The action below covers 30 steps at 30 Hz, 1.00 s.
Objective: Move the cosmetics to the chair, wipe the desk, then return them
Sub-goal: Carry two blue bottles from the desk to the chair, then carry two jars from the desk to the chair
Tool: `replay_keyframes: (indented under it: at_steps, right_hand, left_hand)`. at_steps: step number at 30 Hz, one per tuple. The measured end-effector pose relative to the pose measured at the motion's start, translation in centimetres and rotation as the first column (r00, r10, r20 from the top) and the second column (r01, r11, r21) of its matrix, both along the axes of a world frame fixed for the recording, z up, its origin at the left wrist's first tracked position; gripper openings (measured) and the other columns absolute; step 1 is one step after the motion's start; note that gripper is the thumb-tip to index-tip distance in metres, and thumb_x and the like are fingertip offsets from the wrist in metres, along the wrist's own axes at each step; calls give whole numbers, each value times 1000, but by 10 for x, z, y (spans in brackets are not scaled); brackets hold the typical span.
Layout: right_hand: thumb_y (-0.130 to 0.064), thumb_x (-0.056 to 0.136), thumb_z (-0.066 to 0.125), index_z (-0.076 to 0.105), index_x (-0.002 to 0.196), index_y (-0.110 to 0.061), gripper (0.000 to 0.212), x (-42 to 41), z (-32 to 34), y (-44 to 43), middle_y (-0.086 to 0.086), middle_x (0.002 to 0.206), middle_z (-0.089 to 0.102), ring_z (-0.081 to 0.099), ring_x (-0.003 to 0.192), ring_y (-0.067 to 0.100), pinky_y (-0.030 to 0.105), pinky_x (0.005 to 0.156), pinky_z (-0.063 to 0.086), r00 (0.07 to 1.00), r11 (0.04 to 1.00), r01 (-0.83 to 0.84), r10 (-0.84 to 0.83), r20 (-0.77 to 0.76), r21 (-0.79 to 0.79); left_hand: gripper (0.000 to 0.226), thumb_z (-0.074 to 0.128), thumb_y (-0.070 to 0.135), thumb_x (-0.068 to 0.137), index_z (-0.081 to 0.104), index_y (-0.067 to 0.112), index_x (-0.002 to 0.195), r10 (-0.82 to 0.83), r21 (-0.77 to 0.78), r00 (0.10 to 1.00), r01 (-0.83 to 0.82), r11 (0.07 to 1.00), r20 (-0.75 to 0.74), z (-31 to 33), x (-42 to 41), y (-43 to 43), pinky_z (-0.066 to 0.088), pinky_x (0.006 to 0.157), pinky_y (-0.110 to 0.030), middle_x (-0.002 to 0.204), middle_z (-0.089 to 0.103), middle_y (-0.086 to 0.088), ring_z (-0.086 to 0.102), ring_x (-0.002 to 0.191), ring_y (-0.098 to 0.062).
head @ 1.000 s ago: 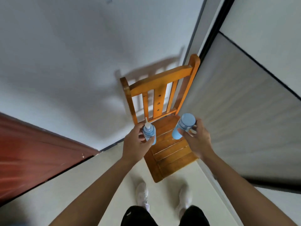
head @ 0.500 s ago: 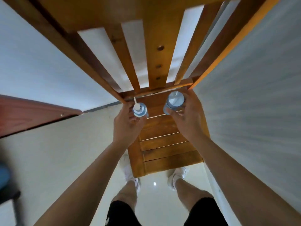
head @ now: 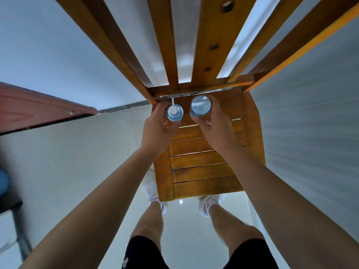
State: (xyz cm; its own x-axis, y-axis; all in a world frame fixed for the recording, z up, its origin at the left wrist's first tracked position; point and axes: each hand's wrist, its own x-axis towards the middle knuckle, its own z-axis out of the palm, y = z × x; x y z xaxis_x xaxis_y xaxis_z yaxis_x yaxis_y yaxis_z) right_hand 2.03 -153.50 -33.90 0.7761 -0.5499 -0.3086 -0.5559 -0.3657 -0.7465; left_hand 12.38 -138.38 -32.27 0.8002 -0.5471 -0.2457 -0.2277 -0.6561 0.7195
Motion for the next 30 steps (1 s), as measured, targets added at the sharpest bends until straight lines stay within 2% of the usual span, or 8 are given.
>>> replay_keyframes:
  at_steps: [2,4,6,10,14,20,25,30]
  right_hand:
    - [-37,89,74,27,151,-31,78,-4,6,3,-4,155,45,45,141,19,40,111,46,1000,999,-19,18,-23,-27]
    - [-40,92,71,14,158,-29,88,-14,21,8,-3,166,22,29,151,22,37,115,33,997,996,-28,21,-76,-86]
    - [-46,99,58,8,161,-26,82,-24,48,12,-1,170,9,18,155,24,35,115,26,998,969,-14,-1,-62,-248]
    - [-57,103,40,18,160,-24,70,-22,139,13,7,169,9,12,156,27,55,119,31,987,857,72,11,158,-510]
    - [-49,103,48,29,156,-13,67,-3,254,5,24,165,16,14,154,39,60,117,30,920,744,112,173,352,-658]
    - [-50,103,47,20,157,-14,71,37,389,5,32,162,13,9,152,48,61,120,17,804,655,104,387,451,-748]
    - [-59,102,41,18,159,-20,73,60,454,64,24,166,9,4,154,42,57,124,8,635,621,-50,625,455,-783]
    - [-55,103,42,28,159,-18,69,49,498,185,20,167,11,7,154,42,58,123,12,359,619,-235,771,525,-749]
  left_hand:
    - [63,75,34,87,42,29,140,-30,26,1000,30,999,-2,7,-2,2,55,98,-42,137,60,7,61,120,-18]
    - [72,74,38,87,36,29,147,-32,47,999,30,998,38,23,-6,8,50,103,-44,148,50,7,52,131,-19]
    - [70,65,42,93,29,29,152,-1,46,993,-4,999,120,49,-10,18,42,109,-49,158,37,5,38,143,-21]
    - [60,49,37,103,25,20,155,17,-15,913,-12,1000,407,131,-6,40,24,120,-54,165,18,-4,16,153,-26]
    - [61,47,35,101,29,6,152,58,-60,808,-28,998,587,255,12,52,20,117,-62,162,18,-22,12,152,-38]
    - [65,50,38,101,29,6,153,177,-70,583,-202,977,793,415,14,98,19,115,-65,161,16,-26,11,151,-41]
    - [69,47,44,100,24,13,157,372,-78,476,-529,845,797,476,-58,185,18,118,-59,165,12,-17,10,152,-35]
    - [69,44,46,98,27,13,156,427,7,355,-776,630,831,512,-172,295,19,117,-62,164,13,-18,11,152,-37]
